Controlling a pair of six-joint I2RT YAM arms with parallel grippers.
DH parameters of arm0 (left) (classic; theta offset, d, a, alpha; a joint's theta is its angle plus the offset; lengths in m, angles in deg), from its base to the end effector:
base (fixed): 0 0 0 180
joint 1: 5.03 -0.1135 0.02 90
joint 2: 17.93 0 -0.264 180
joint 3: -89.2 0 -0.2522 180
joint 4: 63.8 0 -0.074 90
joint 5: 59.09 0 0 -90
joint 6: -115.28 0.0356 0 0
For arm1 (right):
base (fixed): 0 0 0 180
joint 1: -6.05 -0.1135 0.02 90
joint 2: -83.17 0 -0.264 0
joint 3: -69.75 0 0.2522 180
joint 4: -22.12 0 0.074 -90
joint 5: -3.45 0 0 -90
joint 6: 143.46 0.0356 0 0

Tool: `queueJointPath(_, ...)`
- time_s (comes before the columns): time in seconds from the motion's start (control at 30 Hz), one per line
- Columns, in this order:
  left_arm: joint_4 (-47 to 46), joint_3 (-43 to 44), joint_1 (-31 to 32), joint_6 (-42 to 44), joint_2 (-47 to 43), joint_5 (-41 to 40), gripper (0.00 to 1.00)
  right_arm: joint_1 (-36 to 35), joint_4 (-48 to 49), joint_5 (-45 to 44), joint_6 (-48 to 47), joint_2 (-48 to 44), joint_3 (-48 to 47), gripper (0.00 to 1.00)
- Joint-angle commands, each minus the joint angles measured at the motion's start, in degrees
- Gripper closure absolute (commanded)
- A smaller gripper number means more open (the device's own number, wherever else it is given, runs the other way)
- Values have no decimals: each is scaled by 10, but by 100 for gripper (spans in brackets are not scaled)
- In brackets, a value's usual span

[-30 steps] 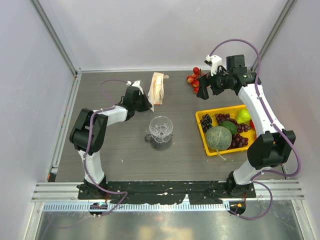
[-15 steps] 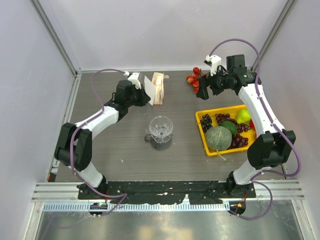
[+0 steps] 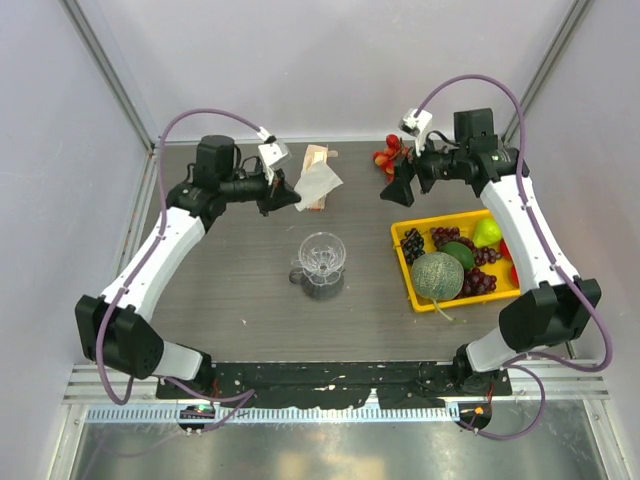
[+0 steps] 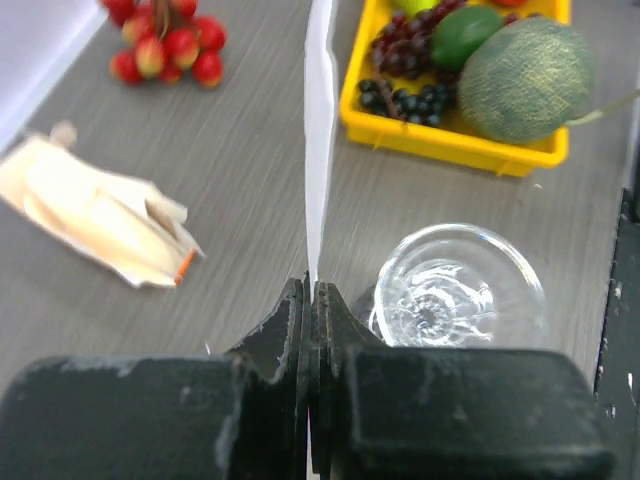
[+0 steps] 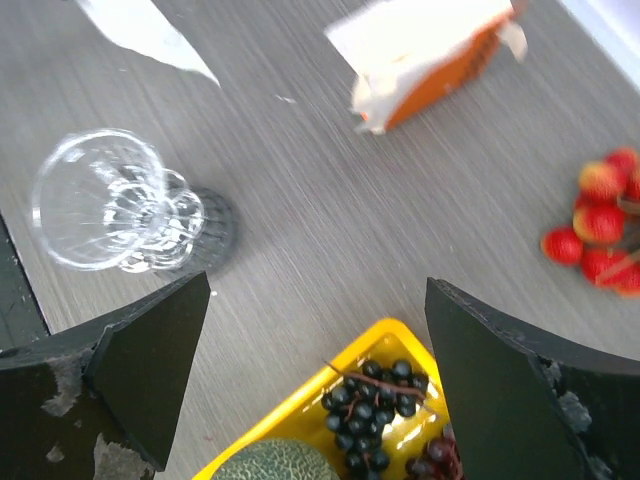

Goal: Place the coffee filter in the dripper

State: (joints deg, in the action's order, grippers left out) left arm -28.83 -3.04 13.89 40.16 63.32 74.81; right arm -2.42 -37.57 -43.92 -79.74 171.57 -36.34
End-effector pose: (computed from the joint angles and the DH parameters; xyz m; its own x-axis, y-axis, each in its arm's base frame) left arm 0.2928 -0.1265 0.3555 -0.2276 0.2736 -0.9345 0.8989 0.4280 -0.0936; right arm 0.3202 0.0721 0.3870 -0.3250 -0.3778 -0.8670 -0.8366 0.5424 0.0773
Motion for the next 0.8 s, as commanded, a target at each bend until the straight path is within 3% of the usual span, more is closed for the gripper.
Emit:
queueJointPath(0.0, 144, 88, 10, 146, -22, 113, 100, -57, 4, 62, -84, -67, -14, 5)
queueJointPath(0.13, 232, 143, 48, 199, -12, 111, 99, -113, 2, 48, -158, -90, 0, 4)
queueJointPath(0.4, 239, 169, 92, 177, -7, 86, 100, -161, -2, 43, -195, -96, -9, 3)
queueJointPath(0.6, 251, 213, 112, 163, 17, 65, 94, -197, -31, 18, -243, -86, -14, 37)
queueJointPath(0.67, 273, 235, 112, 158, 28, 69, 94, -202, -31, 13, -245, -80, -16, 54)
queueJointPath(0.7, 278, 243, 112, 155, 33, 70, 94, -202, -30, 11, -246, -80, -17, 70)
queueJointPath(0.73, 285, 250, 111, 154, 34, 73, 93, -203, -29, 8, -245, -76, -20, 77)
queueJointPath(0.77, 284, 251, 107, 148, 32, 83, 91, -202, -28, 6, -238, -75, -21, 90)
